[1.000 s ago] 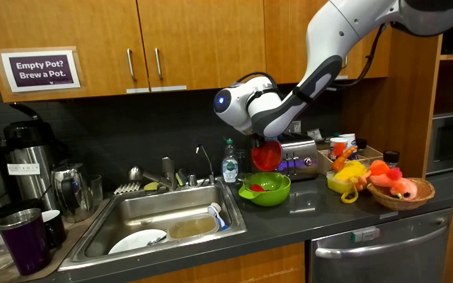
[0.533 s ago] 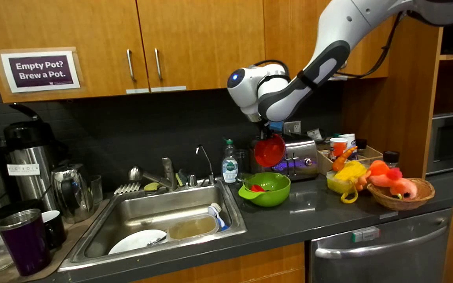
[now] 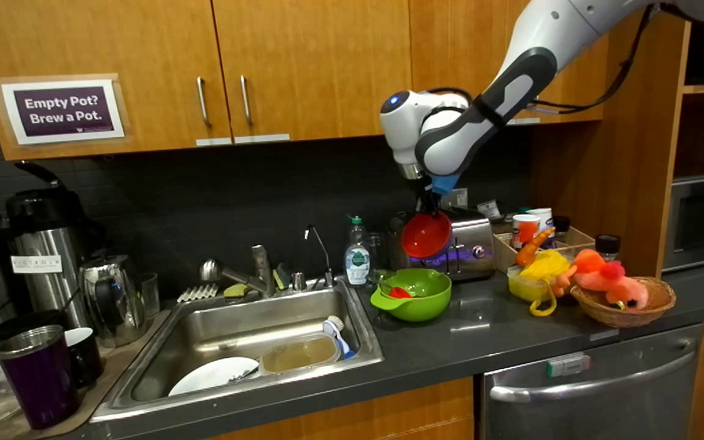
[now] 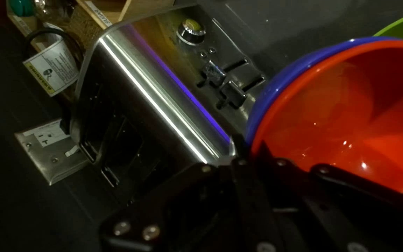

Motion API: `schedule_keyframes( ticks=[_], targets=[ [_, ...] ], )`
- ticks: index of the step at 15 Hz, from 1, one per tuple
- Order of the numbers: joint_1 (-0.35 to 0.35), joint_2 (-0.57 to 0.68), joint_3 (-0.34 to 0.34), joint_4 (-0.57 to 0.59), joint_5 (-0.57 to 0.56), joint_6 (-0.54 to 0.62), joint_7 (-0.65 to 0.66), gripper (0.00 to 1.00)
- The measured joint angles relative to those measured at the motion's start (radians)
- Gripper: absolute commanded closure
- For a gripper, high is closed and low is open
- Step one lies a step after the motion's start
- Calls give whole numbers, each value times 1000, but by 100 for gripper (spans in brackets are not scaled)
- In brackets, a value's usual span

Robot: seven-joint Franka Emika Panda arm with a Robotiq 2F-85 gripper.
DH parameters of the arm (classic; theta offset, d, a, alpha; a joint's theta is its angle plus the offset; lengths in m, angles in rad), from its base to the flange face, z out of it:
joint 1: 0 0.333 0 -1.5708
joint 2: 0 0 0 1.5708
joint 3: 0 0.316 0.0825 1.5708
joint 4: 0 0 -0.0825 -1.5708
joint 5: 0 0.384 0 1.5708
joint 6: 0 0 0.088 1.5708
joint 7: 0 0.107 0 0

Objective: Pour the contents from the right bowls into the green bowl

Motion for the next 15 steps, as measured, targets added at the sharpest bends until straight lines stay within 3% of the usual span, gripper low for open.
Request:
schedule_keyframes(
  ticks=[15],
  targets=[
    [-96,-123,-137,-212,310,249,-95,98]
  ],
)
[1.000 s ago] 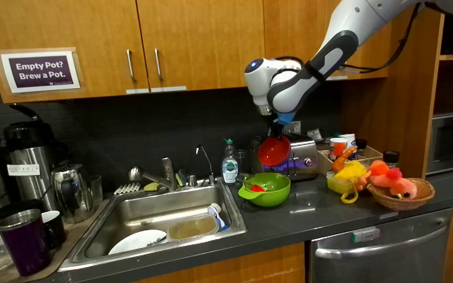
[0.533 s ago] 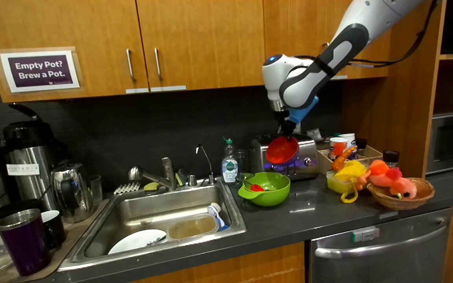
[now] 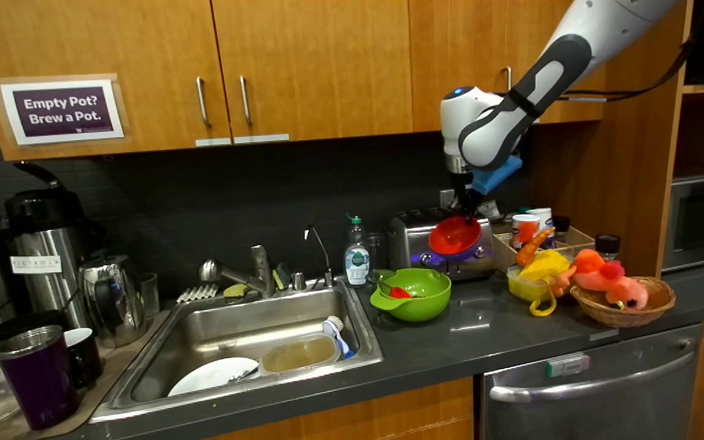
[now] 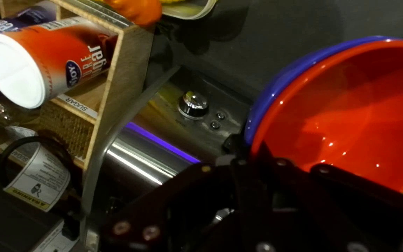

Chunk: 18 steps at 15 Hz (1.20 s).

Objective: Pour the contents from the right bowls into the green bowl

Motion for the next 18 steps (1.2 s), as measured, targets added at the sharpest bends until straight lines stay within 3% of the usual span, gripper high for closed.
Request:
schedule_keyframes(
  ticks=[10,18],
  targets=[
    [-68,-22,-54,-151,235,182,-109,98],
    [-91,-9,-58,-224,428,239,-238,98]
  ],
)
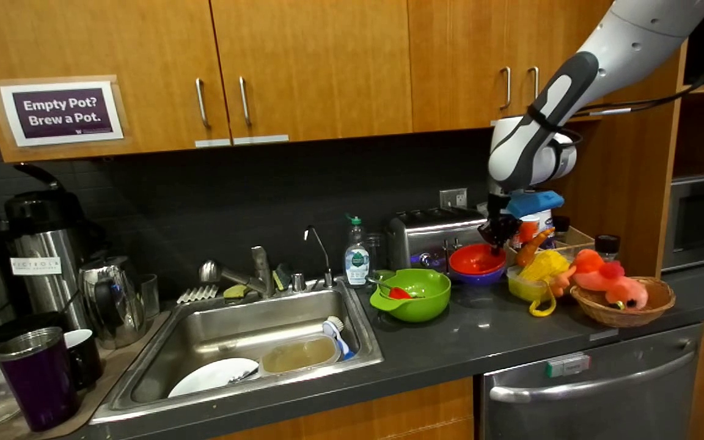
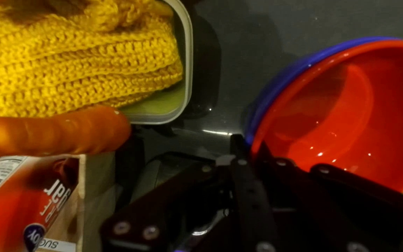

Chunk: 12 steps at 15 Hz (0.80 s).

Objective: Pour the contents from the right bowls into the green bowl

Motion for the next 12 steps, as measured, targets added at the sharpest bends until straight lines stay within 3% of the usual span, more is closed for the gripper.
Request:
schedule_keyframes(
  ticks=[12],
  targets=[
    [-20,101,7,4,162,1,-107,98]
  ],
)
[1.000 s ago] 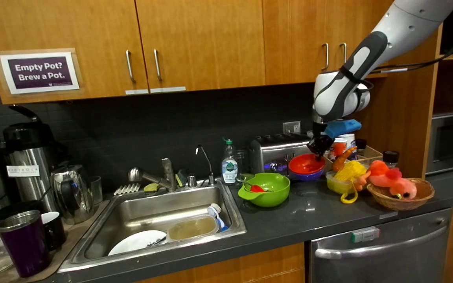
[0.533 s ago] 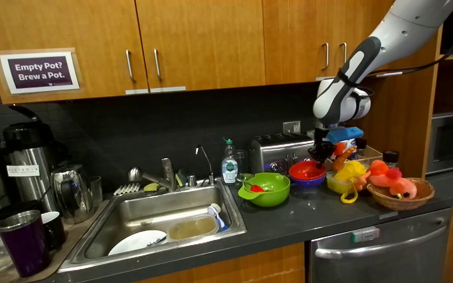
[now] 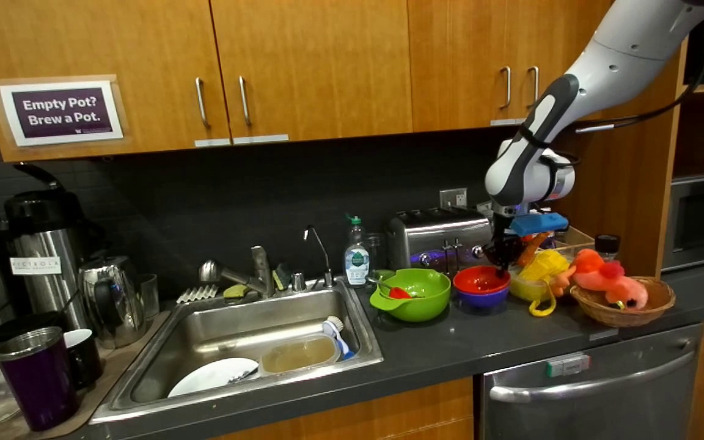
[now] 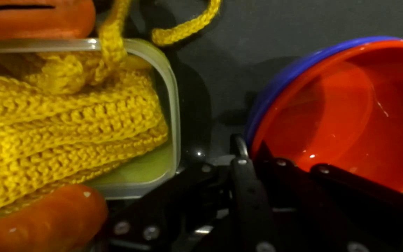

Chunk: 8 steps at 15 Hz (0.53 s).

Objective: Pour the contents from the right bowls into the green bowl

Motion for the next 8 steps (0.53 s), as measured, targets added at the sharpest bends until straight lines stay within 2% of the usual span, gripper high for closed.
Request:
schedule_keyframes(
  ticks=[2,3,4,6,8],
  targets=[
    [-7,22,3,4,18,0,-17,98],
    [-10,32,4,6,26,0,-25,89],
    [-12,41,6,10,29,-1,-29,67],
    [-18,56,11,17,29,-1,-33,63],
    [-21,65,14,25,29,-2,-39,54]
  ],
)
